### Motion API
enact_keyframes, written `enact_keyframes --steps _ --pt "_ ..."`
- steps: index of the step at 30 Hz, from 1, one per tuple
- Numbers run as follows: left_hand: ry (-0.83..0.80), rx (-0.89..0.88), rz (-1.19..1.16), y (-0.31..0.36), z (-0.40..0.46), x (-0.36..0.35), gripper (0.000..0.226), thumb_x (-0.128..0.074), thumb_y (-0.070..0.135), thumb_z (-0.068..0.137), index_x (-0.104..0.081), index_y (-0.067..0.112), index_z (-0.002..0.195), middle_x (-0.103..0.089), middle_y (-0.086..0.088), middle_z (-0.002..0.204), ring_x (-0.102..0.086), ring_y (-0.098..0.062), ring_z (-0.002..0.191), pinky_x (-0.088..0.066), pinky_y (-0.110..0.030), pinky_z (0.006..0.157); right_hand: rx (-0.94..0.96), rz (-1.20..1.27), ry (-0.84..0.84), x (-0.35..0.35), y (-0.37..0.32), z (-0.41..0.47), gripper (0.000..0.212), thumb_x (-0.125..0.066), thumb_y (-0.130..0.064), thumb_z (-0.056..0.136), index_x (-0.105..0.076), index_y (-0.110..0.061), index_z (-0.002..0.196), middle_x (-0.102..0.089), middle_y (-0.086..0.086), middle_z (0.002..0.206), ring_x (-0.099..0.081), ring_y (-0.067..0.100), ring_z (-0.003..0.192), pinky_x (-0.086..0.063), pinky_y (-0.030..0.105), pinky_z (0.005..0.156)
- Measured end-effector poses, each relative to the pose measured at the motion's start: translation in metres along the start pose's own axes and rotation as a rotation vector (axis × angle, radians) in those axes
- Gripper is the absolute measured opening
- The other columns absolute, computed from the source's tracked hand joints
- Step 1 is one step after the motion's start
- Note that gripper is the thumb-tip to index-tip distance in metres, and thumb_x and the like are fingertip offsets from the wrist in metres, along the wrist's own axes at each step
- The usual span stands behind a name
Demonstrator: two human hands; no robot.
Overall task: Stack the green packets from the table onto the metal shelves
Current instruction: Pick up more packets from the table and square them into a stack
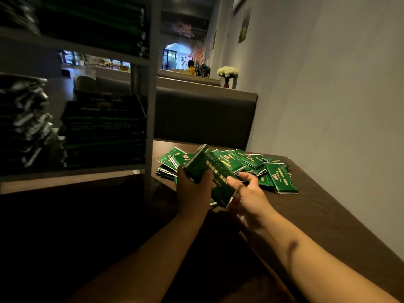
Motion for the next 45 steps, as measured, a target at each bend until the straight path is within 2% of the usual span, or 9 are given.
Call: enact_keyframes --steps 5,8,11,14,17,20,29,39,45 --pt "-0.005 0.071 -0.096 0.013 -0.013 0.0 0.032 -0.058 0.007 0.089 -0.043 0.027 0.109 -0.054 0.01 0.097 -0.057 -0.006 0.087 -0.048 -0.019 0.065 0.014 -0.028 0.019 -0.008 -0.016 -0.032 0.047 -0.059 -0.007 0.094 -0.031 -0.018 0.13 -0.05 0.018 0.107 -0.062 0.028 0.087 -0.057 0.035 0.063" --pt "0.005 0.149 -0.182 0.027 -0.024 -0.001 0.031 -0.057 0.006 0.09 -0.047 0.021 0.115 -0.058 0.0 0.103 -0.058 -0.014 0.093 -0.057 -0.029 0.067 0.156 -0.059 0.09 -0.009 -0.04 -0.053 0.042 -0.063 -0.009 0.091 -0.034 -0.024 0.117 -0.05 0.025 0.121 -0.062 0.032 0.098 -0.059 0.043 0.074" --pt "0.031 0.199 -0.216 0.047 -0.034 -0.001 0.035 -0.06 0.015 0.089 -0.051 0.015 0.123 -0.061 -0.008 0.114 -0.06 -0.021 0.1 -0.055 -0.021 0.054 0.343 -0.154 0.095 -0.017 -0.069 -0.076 0.037 -0.065 -0.012 0.091 -0.037 -0.032 0.105 -0.048 0.011 0.13 -0.062 0.031 0.105 -0.059 0.05 0.079" --pt "-0.024 0.239 -0.245 0.079 -0.043 0.0 0.022 -0.059 0.021 0.091 -0.058 0.016 0.113 -0.066 -0.008 0.109 -0.065 -0.019 0.096 -0.054 -0.022 0.06 0.498 -0.269 0.081 -0.032 -0.1 -0.099 0.021 -0.065 -0.026 0.091 -0.049 -0.038 0.095 -0.055 0.004 0.122 -0.063 0.029 0.104 -0.057 0.053 0.082" --pt "-0.031 0.256 -0.291 0.117 -0.049 0.007 0.013 -0.058 0.021 0.09 -0.064 0.011 0.094 -0.07 -0.008 0.093 -0.067 -0.015 0.082 -0.052 -0.022 0.061 0.452 -0.176 0.038 -0.049 -0.118 -0.11 0.005 -0.058 -0.02 0.096 -0.06 -0.025 0.096 -0.066 0.009 0.108 -0.065 0.026 0.098 -0.058 0.038 0.081" --pt "0.062 0.215 -0.362 0.154 -0.048 0.024 0.027 -0.062 0.019 0.086 -0.061 0.002 0.106 -0.069 -0.012 0.095 -0.068 -0.015 0.076 -0.051 -0.019 0.05 0.321 -0.026 -0.124 -0.078 -0.129 -0.119 0.014 -0.052 -0.011 0.098 -0.064 -0.013 0.104 -0.065 0.011 0.109 -0.066 0.022 0.097 -0.059 0.026 0.066" --pt "0.177 0.005 -0.351 0.274 -0.033 0.088 0.044 -0.063 0.019 0.082 -0.054 0.003 0.122 -0.066 -0.017 0.112 -0.067 -0.025 0.096 -0.05 -0.02 0.047 0.288 0.033 -0.395 -0.182 -0.193 -0.157 0.022 -0.054 -0.011 0.098 -0.061 -0.018 0.117 -0.061 0.009 0.116 -0.063 0.021 0.097 -0.054 0.022 0.059" --pt "0.182 -0.094 -0.27 0.339 -0.012 0.144 0.045 -0.057 0.046 0.089 -0.053 0.012 0.119 -0.062 -0.007 0.098 -0.06 -0.016 0.065 -0.051 -0.026 0.047 0.276 -0.088 -0.491 -0.301 -0.251 -0.14 0.018 -0.05 -0.007 0.097 -0.063 -0.01 0.109 -0.06 0.014 0.112 -0.062 0.023 0.093 -0.054 0.024 0.054" --pt "0.204 -0.172 -0.053 0.333 -0.018 0.178 0.007 -0.05 0.018 0.092 -0.054 0.012 0.09 -0.052 -0.003 0.077 -0.046 -0.011 0.054 -0.042 -0.032 0.057 0.353 -0.123 -0.404 -0.361 -0.27 -0.095 0.015 -0.046 -0.001 0.097 -0.058 -0.008 0.094 -0.057 0.015 0.113 -0.059 0.022 0.088 -0.051 0.024 0.052"
Point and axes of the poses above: each hand's wrist, its own z-axis towards the middle knuckle, its own x-axis out of the back of the hand, y = z × x, the point moved 7 cm from there along z, towards the middle knuckle
